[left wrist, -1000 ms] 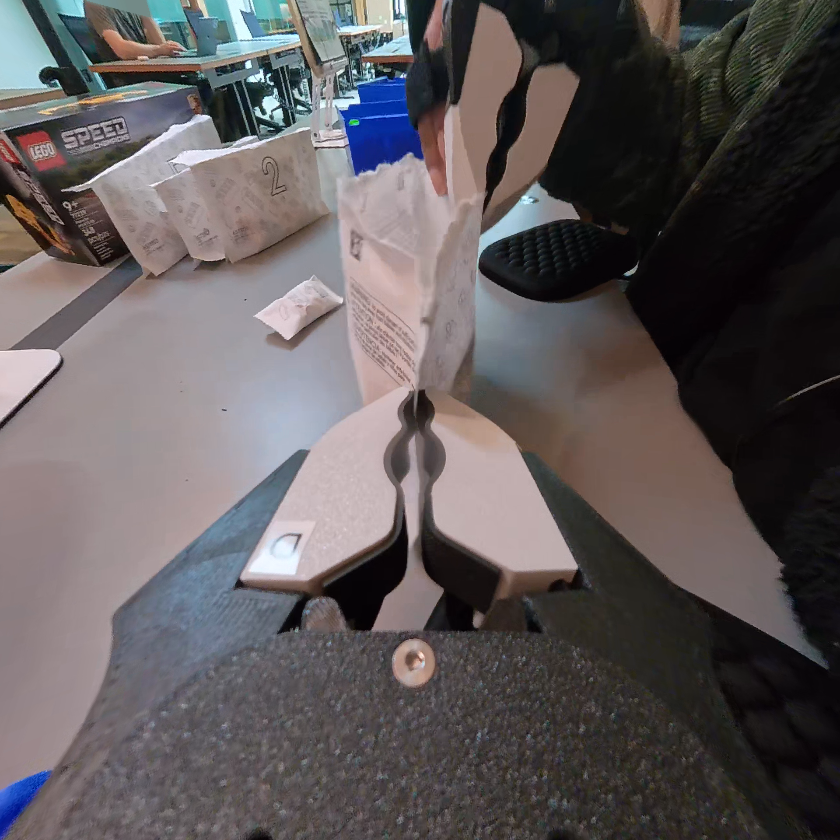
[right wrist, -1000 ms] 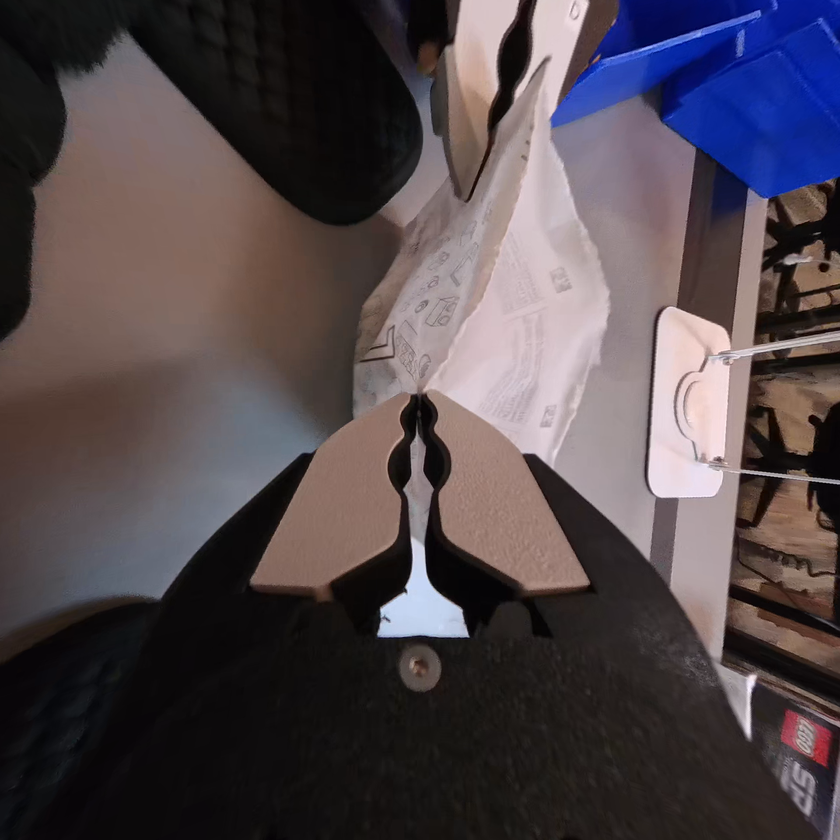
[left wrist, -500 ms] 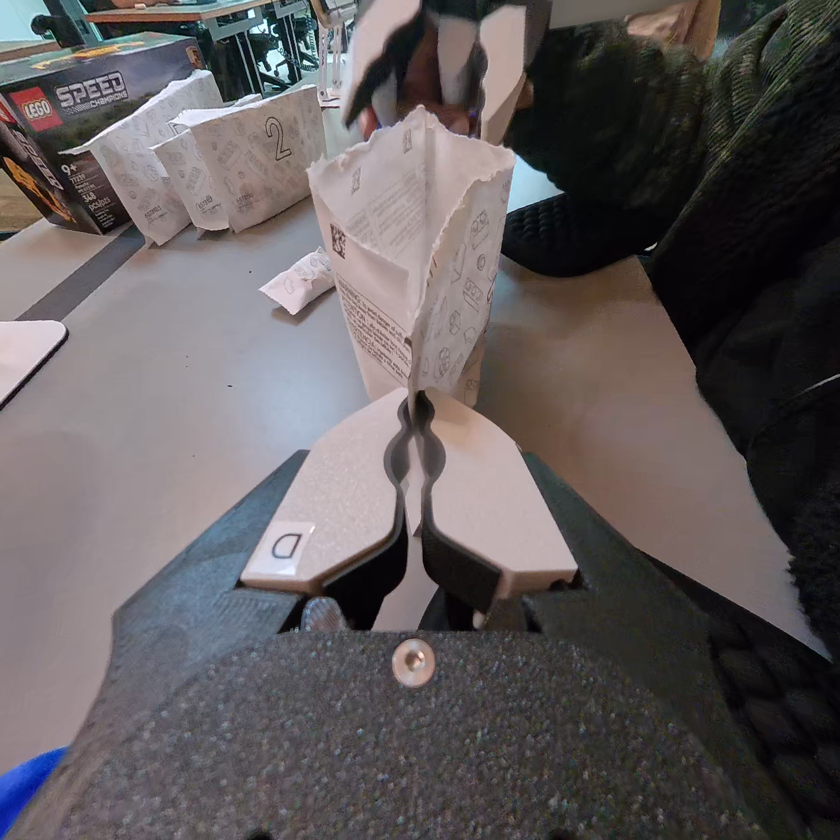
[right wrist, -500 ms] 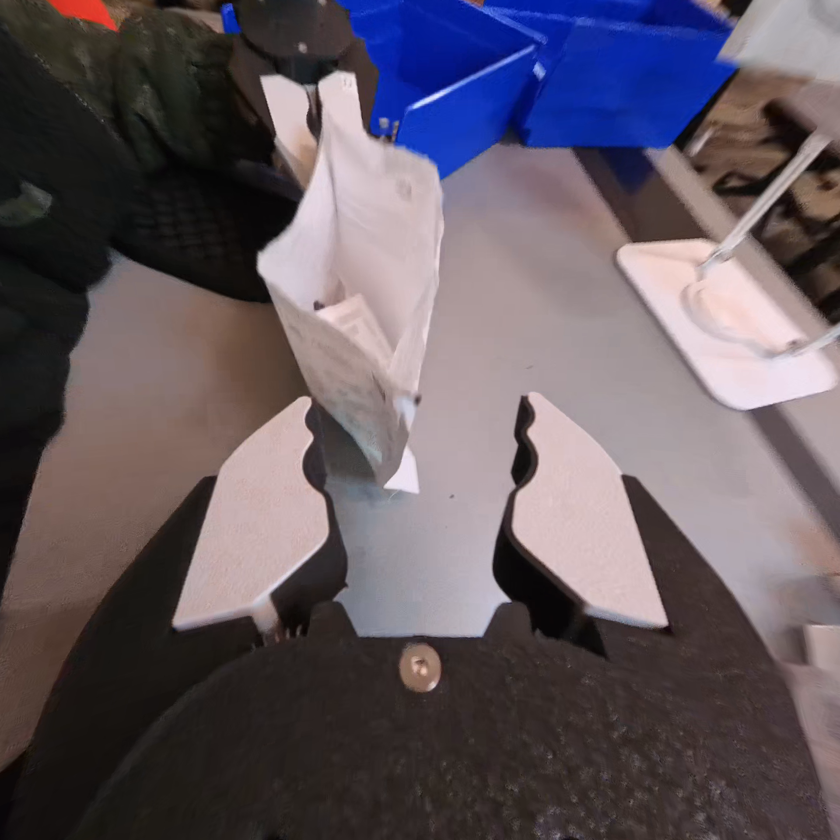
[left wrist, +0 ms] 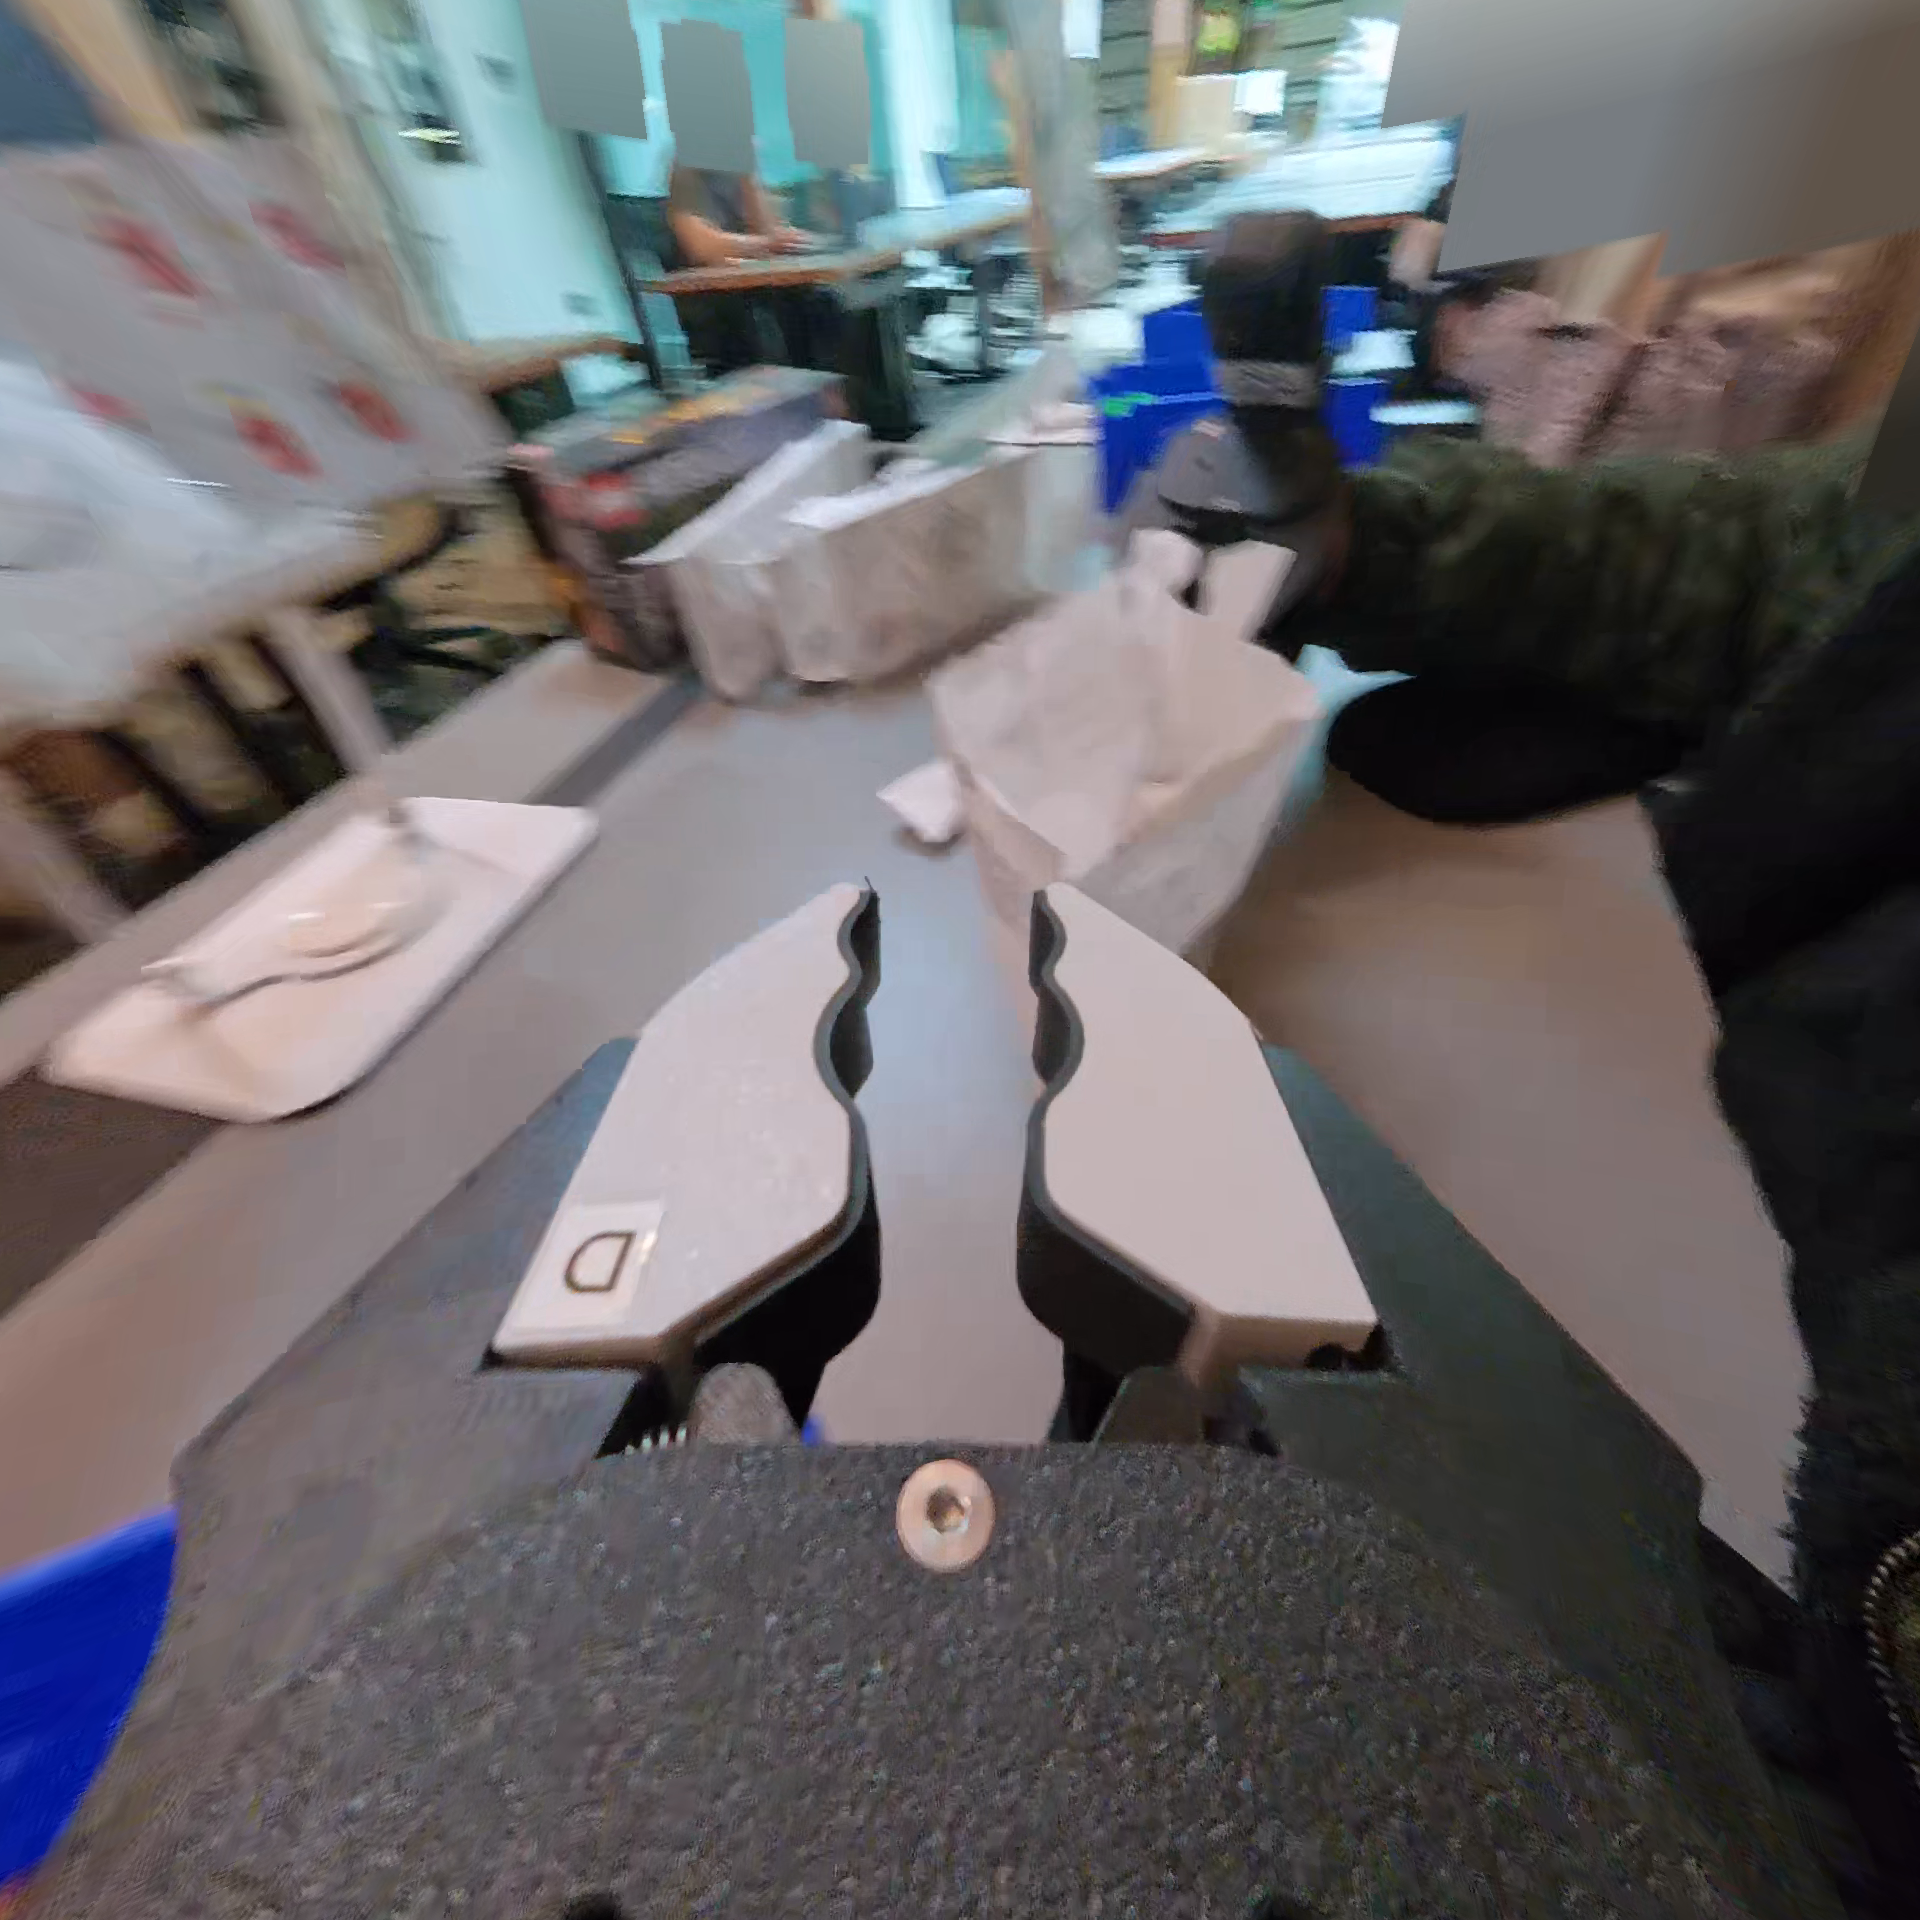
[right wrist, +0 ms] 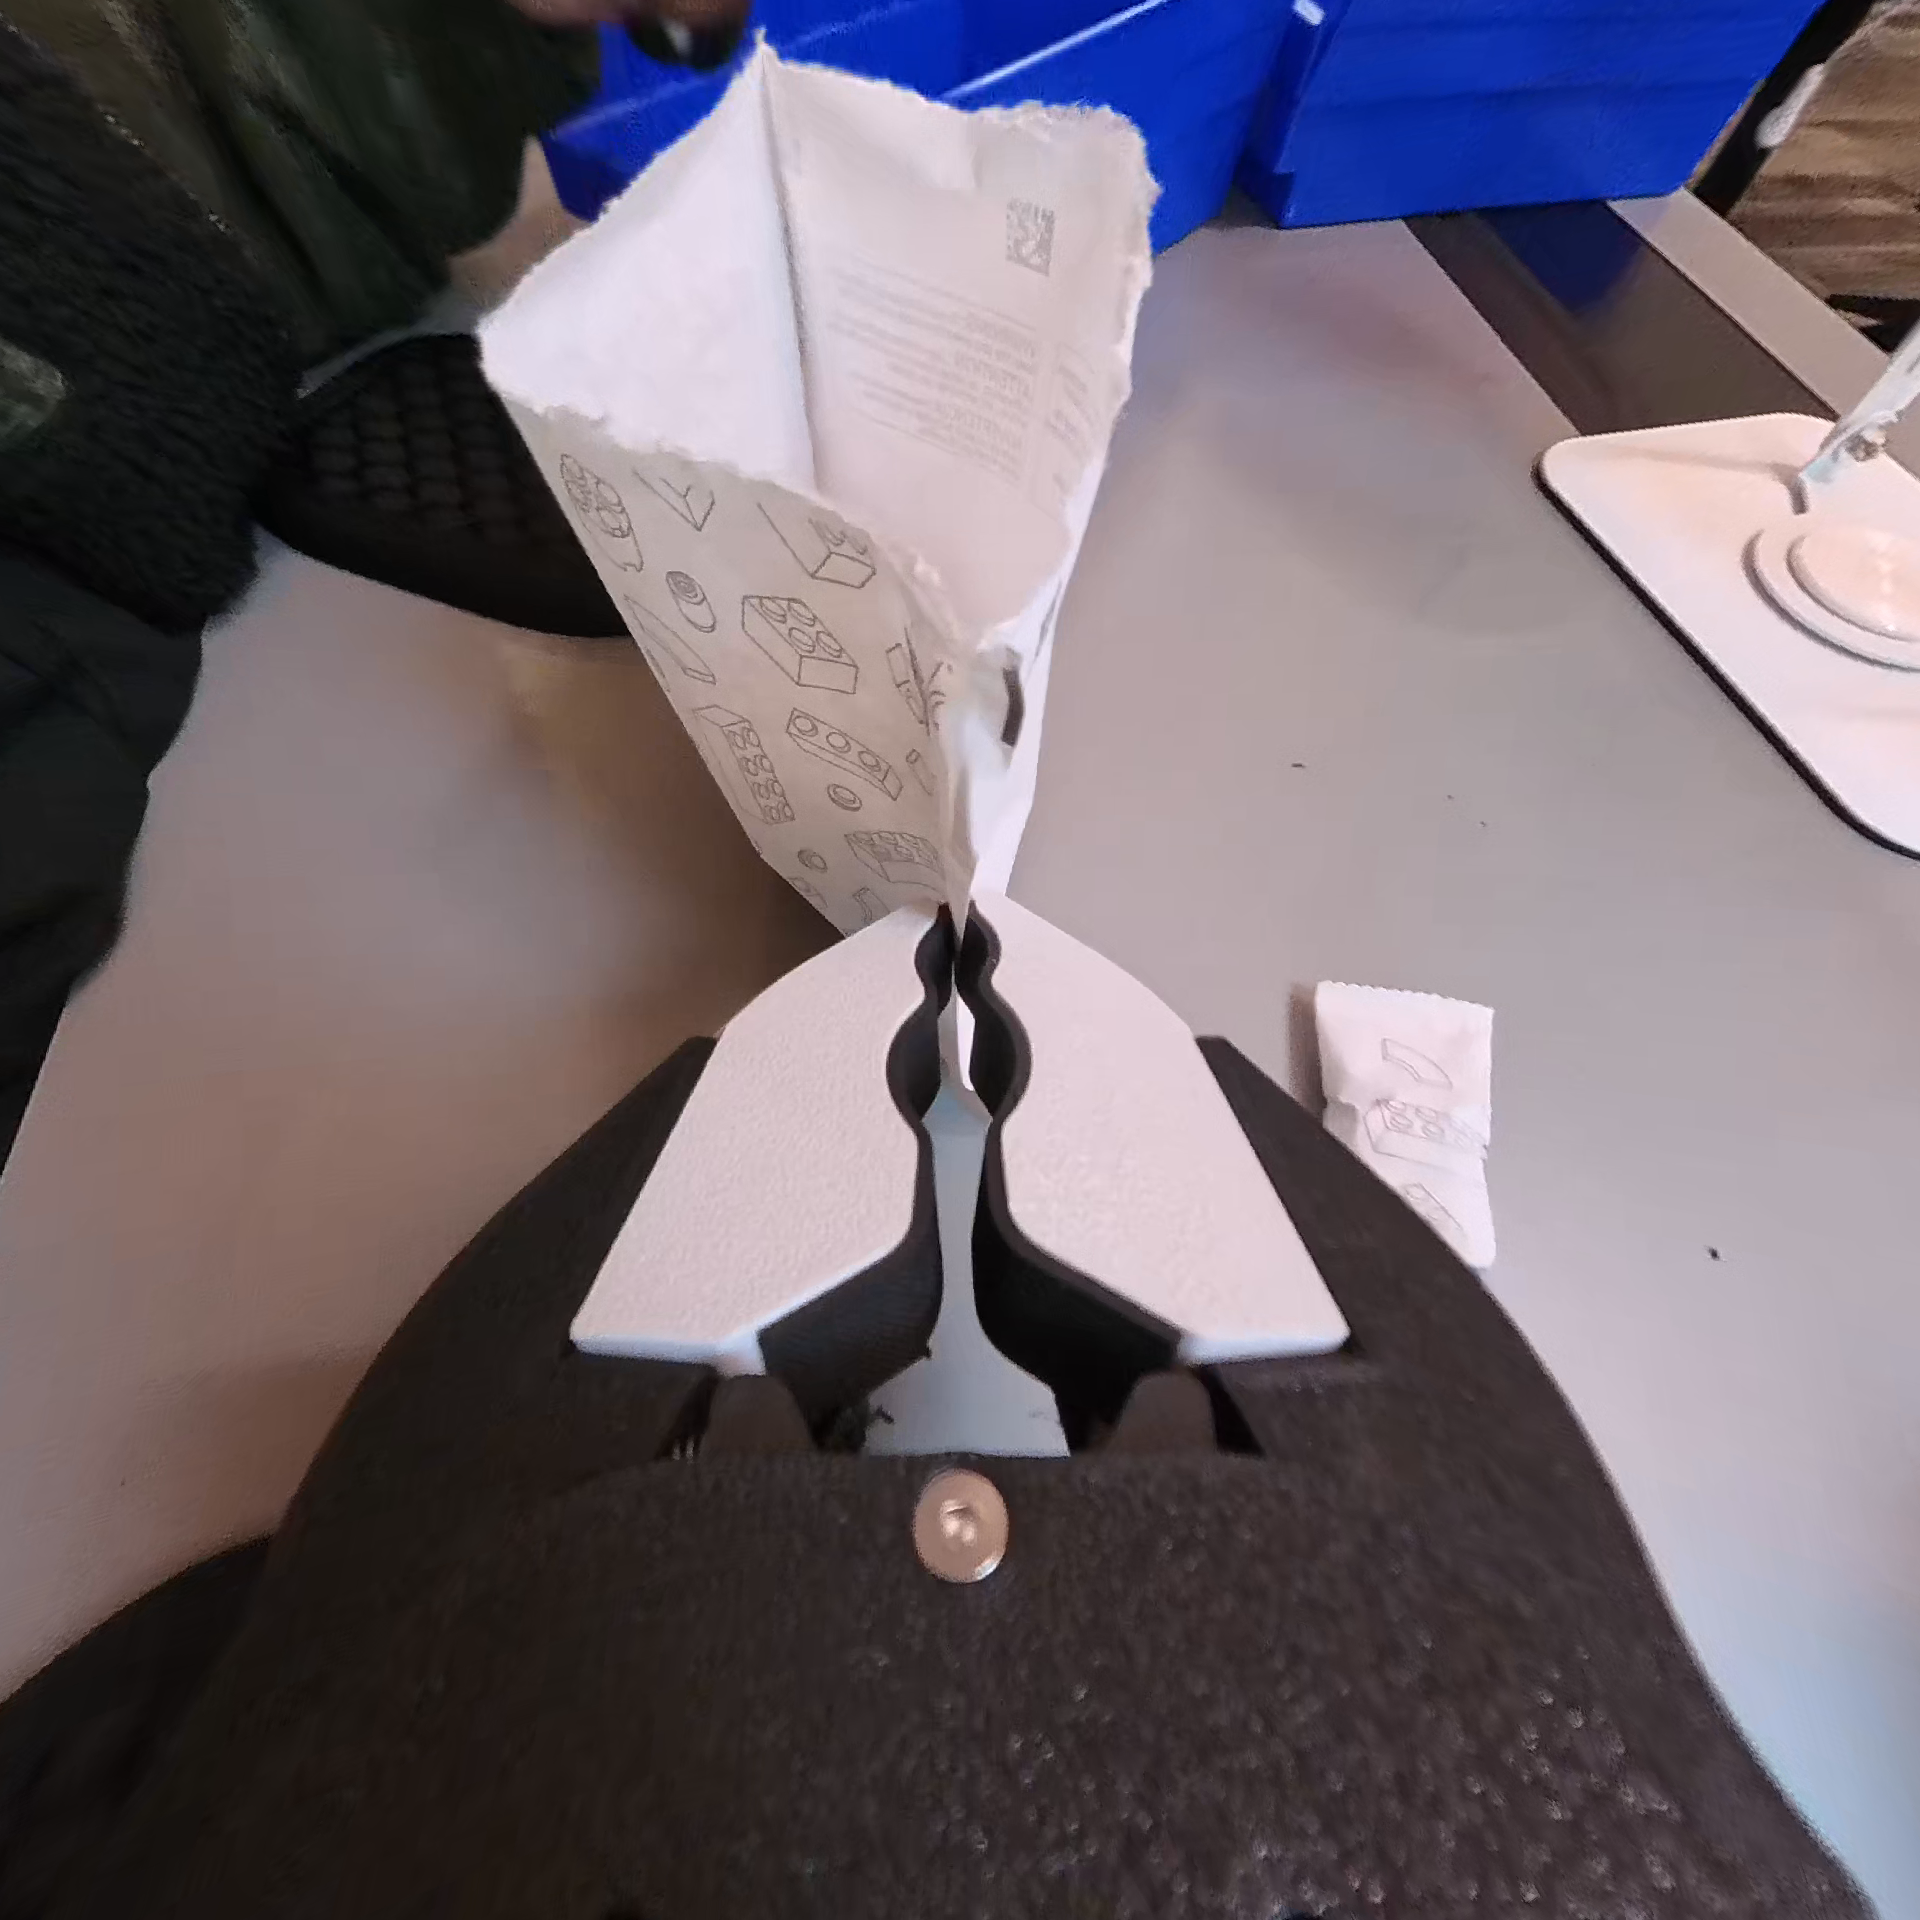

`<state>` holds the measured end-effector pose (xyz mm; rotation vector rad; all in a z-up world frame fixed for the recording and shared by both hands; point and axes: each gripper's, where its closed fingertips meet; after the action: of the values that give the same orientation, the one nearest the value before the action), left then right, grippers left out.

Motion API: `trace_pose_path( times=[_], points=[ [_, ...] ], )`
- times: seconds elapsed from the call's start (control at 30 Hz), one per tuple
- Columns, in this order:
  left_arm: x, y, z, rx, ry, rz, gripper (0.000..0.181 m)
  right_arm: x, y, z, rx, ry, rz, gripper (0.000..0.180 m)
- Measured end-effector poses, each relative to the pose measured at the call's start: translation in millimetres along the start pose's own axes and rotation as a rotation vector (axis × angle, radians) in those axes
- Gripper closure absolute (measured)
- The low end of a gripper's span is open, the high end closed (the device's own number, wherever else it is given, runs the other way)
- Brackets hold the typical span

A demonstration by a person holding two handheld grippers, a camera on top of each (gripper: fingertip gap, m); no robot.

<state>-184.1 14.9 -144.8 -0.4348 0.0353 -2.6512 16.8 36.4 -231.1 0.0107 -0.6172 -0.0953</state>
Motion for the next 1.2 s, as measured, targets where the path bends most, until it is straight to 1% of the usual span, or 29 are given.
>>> trace_pose_path(
  times=[0.07,0.13,0.2,0.3,0.37,0.4,0.47,0.6,0.7,0.73,0.83,0.87,0.9,0.97,1.03,1.13,1.2],
  points=[
    [35.9,-35.4,8.3,0.036,-0.028,0.18,0.157,0.1,2.7,-0.6,-0.011,-0.005,-0.006,0.18],
    [71.4,-71.4,0.3,0.091,-0.124,0.345,0.162,-1.0,3.2,-0.9,-0.013,-0.009,-0.011,0.18],
    [94.4,-91.6,-23.8,0.179,-0.286,0.383,0.157,-1.4,3.5,-0.8,-0.013,-0.01,-0.016,0.18],
    [115.4,-109.2,-73.6,0.281,-0.551,0.411,0.154,0.1,5.0,-1.1,-0.017,-0.012,-0.032,0.18],
    [137.2,-124.8,-100.1,0.269,-0.71,0.522,0.155,1.3,5.4,-1.4,-0.019,-0.009,-0.038,0.18],
    [151.7,-134.2,-108.5,0.273,-0.762,0.589,0.151,1.6,5.5,-1.9,-0.019,-0.009,-0.039,0.18],
    [179.2,-149.0,-118.7,0.353,-0.782,0.677,0.143,1.1,5.5,-3.0,-0.023,-0.011,-0.036,0.18],
    [235.8,-173.8,-135.7,0.589,-0.715,0.808,0.126,0.7,6.1,-2.7,-0.03,-0.013,-0.033,0.18],
    [258.2,-174.6,-156.0,0.774,-0.712,0.805,0.113,0.5,6.5,-2.9,-0.038,-0.016,-0.033,0.18],
    [260.2,-172.6,-162.3,0.811,-0.721,0.788,0.112,0.5,6.7,-3.0,-0.04,-0.018,-0.036,0.18],
    [254.1,-159.3,-182.3,0.905,-0.79,0.693,0.115,0.5,7.0,-3.0,-0.043,-0.022,-0.039,0.18],
    [252.5,-154.6,-189.2,0.929,-0.825,0.663,0.119,0.4,7.2,-3.2,-0.045,-0.023,-0.04,0.18],
    [251.0,-154.1,-189.1,0.961,-0.809,0.637,0.128,0.5,7.2,-3.3,-0.046,-0.023,-0.04,0.18],
    [256.9,-149.9,-194.2,0.941,-0.875,0.591,0.157,0.9,6.6,-3.7,-0.045,-0.025,-0.041,0.18],
    [258.4,-150.7,-195.0,0.911,-0.906,0.566,0.157,1.1,6.3,-4.1,-0.04,-0.025,-0.044,0.18],
    [263.1,-154.0,-197.0,0.834,-1.003,0.557,0.156,0.5,5.3,-3.7,-0.041,-0.022,-0.036,0.18],
    [263.1,-157.0,-197.6,0.771,-1.047,0.521,0.156,-0.1,4.4,-3.5,-0.04,-0.02,-0.031,0.18]
  ],
)
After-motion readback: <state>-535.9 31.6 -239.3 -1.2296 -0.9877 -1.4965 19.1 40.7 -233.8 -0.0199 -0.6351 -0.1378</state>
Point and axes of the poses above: each gripper's, where its closed fingertips meet, x back along the fingers, z out of its top, y = z × x across the jaws, and after that the axes turned 6 degrees about -y, right-handed
